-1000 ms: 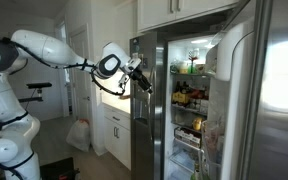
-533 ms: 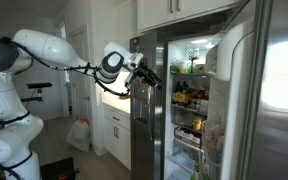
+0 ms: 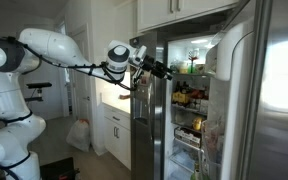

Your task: Take the packet from the door of the refrigerator and place it on the chair

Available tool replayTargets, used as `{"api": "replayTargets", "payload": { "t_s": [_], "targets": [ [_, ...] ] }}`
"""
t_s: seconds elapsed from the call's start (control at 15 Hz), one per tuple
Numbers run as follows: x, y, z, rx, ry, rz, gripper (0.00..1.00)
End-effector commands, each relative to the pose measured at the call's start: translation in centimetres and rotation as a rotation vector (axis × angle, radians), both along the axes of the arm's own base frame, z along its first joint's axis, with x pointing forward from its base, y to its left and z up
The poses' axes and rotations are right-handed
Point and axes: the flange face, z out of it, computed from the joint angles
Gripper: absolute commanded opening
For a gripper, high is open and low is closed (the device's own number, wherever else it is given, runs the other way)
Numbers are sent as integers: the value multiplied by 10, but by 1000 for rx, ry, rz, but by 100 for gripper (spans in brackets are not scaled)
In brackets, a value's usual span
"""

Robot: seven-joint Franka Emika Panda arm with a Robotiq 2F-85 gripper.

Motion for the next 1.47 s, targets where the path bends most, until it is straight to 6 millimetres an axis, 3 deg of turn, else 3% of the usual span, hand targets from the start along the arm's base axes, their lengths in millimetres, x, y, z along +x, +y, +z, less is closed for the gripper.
{"api": "replayTargets", "payload": {
  "t_s": [0.0,0.73,1.07,1.2,1.4],
  "targets": [
    [22,-15,11,-42,-81,-47,100],
    [84,-71,33,-117,-183,-132,100],
    [97,-99,73,-117,-147,-200,100],
    [100,-100,96,-122,-120,-221,100],
    [97,-113,119,-106,-70,-260,100]
  ]
}}
